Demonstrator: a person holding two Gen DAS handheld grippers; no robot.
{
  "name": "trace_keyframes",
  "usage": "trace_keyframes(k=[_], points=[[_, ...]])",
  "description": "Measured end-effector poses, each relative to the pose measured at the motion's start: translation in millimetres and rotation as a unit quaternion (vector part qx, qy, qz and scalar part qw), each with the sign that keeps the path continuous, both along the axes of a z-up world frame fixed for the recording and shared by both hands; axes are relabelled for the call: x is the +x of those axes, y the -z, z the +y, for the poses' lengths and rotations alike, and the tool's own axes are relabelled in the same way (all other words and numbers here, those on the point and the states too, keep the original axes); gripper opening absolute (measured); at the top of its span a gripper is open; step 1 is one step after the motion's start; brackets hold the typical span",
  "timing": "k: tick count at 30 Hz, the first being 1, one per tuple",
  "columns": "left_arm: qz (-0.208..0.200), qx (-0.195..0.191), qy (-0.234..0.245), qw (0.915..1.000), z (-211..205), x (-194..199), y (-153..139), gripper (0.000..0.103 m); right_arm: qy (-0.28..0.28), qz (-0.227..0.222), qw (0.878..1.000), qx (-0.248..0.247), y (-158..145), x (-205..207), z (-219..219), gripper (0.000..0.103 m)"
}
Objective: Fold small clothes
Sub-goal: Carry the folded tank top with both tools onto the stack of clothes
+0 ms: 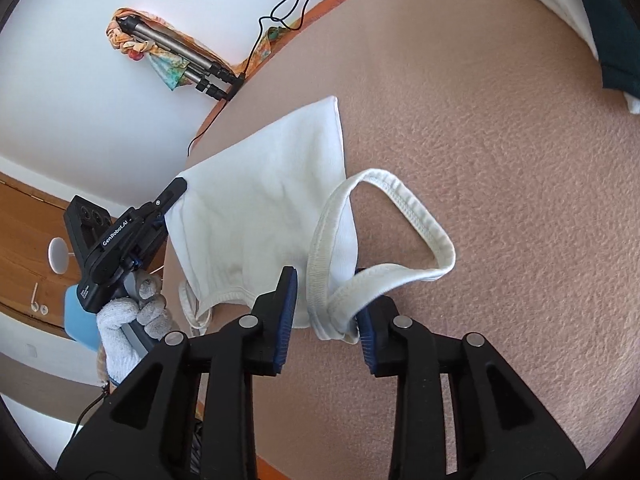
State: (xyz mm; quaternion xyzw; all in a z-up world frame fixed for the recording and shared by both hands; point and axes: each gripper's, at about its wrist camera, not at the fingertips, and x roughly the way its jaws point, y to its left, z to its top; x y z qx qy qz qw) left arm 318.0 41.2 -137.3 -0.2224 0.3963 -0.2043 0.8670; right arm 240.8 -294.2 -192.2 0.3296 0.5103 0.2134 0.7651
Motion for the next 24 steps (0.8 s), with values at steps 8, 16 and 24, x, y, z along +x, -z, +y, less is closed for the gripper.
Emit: trace_keyframes(k=[8, 16, 24], points=[[0.012, -0.002, -0.001, 0.9999, -1.9, 4.2, 7.9, 0.006, 0.009, -0.005, 0.998, 0.068, 15.3, 17.7, 6.7, 0.032], [-0.001, 0.002, -0.001, 1.0000, 1.0, 0.0, -3.3, 0.006, -0.008, -0.043, 0.999, -0.012, -6.1, 18.9, 25.5, 0.014], [-0.038, 0.006, 0.004, 0.9992, -8.0, -12.4, -33.1, 0.005, -0.023, -0.107, 0.991, -0.072, -46.5, -1.6, 29.8, 0.013]])
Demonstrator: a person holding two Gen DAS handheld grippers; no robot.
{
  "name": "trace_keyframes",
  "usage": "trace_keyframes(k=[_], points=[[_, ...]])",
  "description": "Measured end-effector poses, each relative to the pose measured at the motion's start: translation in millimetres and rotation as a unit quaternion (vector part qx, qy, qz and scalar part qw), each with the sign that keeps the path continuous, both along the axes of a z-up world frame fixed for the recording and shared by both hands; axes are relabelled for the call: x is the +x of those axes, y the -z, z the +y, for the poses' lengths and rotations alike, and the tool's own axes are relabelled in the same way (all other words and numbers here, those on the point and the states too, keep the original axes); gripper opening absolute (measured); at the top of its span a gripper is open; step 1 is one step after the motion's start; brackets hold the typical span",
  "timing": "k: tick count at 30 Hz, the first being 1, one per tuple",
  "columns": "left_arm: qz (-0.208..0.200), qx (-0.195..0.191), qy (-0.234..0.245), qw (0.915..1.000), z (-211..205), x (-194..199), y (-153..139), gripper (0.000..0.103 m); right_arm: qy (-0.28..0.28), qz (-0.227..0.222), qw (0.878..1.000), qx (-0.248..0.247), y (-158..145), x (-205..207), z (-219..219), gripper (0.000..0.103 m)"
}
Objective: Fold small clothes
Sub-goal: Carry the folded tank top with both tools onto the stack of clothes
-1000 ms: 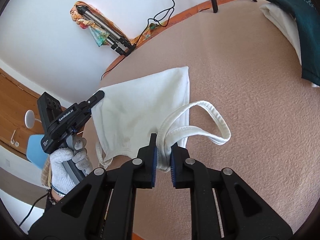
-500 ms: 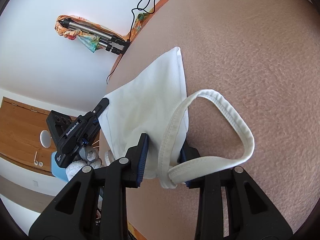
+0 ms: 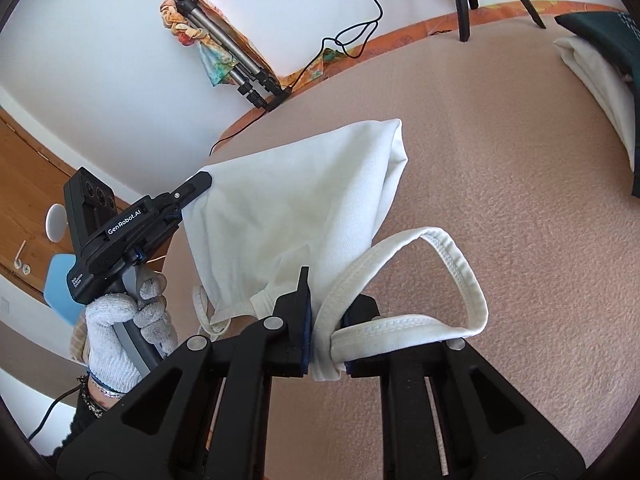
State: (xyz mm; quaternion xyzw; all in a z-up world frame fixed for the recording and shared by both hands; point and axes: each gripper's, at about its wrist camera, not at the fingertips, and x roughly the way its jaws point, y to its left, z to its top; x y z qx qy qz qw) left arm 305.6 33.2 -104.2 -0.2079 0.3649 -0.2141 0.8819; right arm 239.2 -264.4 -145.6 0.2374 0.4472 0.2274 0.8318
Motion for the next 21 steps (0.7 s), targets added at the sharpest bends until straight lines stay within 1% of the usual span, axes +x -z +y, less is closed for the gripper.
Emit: trace_keyframes(k=[10, 13, 18, 21], points=[[-0.050, 0.010, 0.020, 0.9985, -29.4, -19.2, -39.4, 0.005, 0.026, -0.040, 0.999, -0.015, -39.6, -22.3, -28.3, 0.013], [-0.064, 0.013, 0.030, 0.9974, -40.8, -24.7, -49.4, 0.005, 0.036, -0.054, 0.998, -0.028, -50.8, -30.4, -37.6, 0.013], [-0.079, 0.005, 0.046, 0.9958, -60.5, -31.2, -64.4, 0.005, 0.052, -0.070, 0.995, -0.042, -65.2, -43.8, -52.3, 0.012], [-0.092, 0.011, 0.062, 0.9937, -78.7, -34.3, -74.3, 0.005, 0.064, -0.078, 0.994, -0.045, -71.5, -52.4, -65.9, 0.012]])
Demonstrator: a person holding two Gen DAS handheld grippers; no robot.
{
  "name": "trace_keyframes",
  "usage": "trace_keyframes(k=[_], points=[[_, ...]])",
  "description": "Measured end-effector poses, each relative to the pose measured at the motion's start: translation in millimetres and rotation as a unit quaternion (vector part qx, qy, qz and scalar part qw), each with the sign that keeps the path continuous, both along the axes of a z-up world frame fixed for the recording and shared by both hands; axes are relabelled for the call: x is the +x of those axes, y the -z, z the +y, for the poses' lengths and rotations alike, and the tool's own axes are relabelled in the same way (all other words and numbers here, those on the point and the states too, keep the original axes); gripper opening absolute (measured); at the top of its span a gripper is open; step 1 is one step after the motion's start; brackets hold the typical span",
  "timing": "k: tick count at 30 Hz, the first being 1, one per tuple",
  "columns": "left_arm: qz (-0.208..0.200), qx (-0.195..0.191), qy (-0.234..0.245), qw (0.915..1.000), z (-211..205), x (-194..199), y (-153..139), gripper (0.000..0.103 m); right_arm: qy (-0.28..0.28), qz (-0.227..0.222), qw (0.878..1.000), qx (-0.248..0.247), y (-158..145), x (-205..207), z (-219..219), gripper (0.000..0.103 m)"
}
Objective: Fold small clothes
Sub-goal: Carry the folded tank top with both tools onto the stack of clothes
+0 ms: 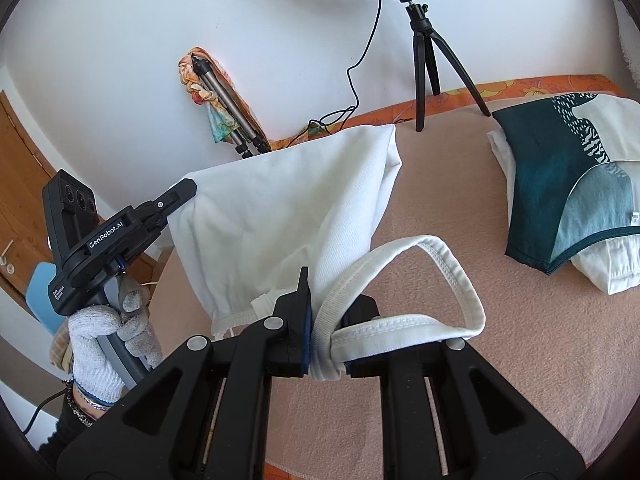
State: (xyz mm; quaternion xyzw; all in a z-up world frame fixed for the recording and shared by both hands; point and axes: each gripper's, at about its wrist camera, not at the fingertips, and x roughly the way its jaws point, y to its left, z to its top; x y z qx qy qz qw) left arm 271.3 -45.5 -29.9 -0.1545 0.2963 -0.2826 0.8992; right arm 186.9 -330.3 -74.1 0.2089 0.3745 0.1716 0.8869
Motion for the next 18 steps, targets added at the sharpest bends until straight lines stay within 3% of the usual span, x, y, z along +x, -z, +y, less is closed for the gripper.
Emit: trace_keyframes(k=[10, 18], points=[[-0.022, 0.007, 0.058, 0.9980, -79.9, 7.8, -15.2, 0.005, 0.061, -0.021, 0.998, 0.008, -18.5, -18.8, -81.7, 0.012], [-0.030, 0.008, 0.094, 0.9951, -156.3, 20.0, -26.0, 0.005, 0.094, -0.037, 0.995, -0.020, -34.2, -21.1, -141.8, 0.012]])
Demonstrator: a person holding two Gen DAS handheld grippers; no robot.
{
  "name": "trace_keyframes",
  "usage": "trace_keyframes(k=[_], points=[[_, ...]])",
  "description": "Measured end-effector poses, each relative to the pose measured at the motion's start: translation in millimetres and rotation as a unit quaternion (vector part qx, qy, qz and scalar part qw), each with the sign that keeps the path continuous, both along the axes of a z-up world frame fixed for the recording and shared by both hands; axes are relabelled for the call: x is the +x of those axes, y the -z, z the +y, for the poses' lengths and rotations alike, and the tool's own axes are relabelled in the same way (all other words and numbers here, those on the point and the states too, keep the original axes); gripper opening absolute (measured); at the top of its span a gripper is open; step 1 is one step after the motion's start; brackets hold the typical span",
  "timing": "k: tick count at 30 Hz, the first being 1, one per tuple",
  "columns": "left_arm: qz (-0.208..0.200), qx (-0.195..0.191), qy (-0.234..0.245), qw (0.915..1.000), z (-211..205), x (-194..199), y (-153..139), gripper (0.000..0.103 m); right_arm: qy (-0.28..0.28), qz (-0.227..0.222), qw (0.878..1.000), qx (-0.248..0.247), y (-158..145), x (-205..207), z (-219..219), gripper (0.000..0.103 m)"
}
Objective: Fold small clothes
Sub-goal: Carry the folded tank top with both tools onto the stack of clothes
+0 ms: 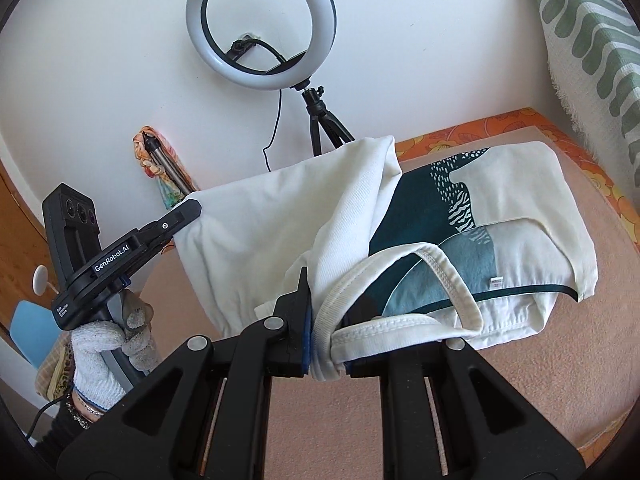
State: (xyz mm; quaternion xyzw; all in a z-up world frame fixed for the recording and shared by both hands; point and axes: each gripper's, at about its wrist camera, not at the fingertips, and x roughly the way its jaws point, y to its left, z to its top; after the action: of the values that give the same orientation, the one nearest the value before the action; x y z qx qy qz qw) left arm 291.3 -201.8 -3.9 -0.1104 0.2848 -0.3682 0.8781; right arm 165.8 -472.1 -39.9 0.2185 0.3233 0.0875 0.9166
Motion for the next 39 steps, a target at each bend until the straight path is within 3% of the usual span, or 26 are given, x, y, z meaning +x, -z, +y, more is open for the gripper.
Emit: trace_keyframes(k=[16, 31, 39], points=[[0.000, 0.016, 0.054, 0.9984, -127.7, 23.9, 4.8, 0.005, 0.069, 0.007, 0.997, -0.027, 20.1, 25.9, -123.5, 0.012], [0.004, 0.064, 0.025, 0.9976, -161.8, 68.7, 39.6, 0.005, 0.058, 0.025, 0.998, -0.011, 69.1, 79.7, -162.1, 0.012], [0.006, 0.111, 0.000, 0.9938, -172.6, 85.1, 65.5, 0.005, 0.053, 0.056, 0.997, -0.028, 96.4, 103.2, -167.9, 0.012]])
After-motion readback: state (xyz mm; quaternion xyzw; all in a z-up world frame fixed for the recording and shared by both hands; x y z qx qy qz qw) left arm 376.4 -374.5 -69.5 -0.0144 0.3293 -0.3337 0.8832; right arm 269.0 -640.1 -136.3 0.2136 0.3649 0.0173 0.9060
